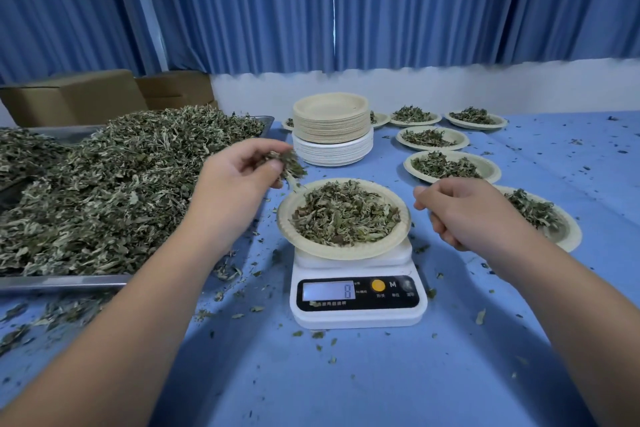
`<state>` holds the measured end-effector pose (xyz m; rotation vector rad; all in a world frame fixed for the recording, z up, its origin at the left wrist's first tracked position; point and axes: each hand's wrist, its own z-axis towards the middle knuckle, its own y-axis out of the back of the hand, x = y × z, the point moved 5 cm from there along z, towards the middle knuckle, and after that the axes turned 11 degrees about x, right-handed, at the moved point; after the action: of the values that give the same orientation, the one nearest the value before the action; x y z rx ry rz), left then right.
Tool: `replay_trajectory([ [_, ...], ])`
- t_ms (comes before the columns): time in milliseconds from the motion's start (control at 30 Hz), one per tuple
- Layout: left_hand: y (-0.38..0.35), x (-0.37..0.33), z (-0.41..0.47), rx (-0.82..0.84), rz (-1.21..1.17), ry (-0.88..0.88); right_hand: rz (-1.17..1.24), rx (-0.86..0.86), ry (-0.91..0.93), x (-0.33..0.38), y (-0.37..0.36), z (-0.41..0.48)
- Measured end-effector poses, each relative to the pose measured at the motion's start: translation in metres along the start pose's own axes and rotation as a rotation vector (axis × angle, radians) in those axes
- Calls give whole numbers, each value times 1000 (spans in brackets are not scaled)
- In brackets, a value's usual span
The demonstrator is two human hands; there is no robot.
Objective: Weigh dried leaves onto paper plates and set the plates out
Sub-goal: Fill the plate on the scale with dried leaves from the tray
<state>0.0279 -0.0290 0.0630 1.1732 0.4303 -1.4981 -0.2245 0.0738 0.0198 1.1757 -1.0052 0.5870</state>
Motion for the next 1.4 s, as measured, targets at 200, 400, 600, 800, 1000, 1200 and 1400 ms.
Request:
replay_trajectory([
  [200,49,14,-8,-198,261,69,11,-20,-28,-1,2,-1],
  [400,78,36,-10,-254,495,245,6,-28,-45,-4,1,-2],
  [600,88,54,-8,-190,679,348,7,-26,-51,-6,0,-2],
  [800,86,52,-8,-183,750,304,-5,-22,-51,-6,-2,-2],
  [1000,63,39,-7,-139,715,167,-14,-30,-50,-5,-2,-2],
  [1200,27,32,-10,29,685,13,-9,-17,-48,-5,-5,-3],
  [1400,12,33,-11,85,642,9,-17,-21,-48,-5,-5,-3],
])
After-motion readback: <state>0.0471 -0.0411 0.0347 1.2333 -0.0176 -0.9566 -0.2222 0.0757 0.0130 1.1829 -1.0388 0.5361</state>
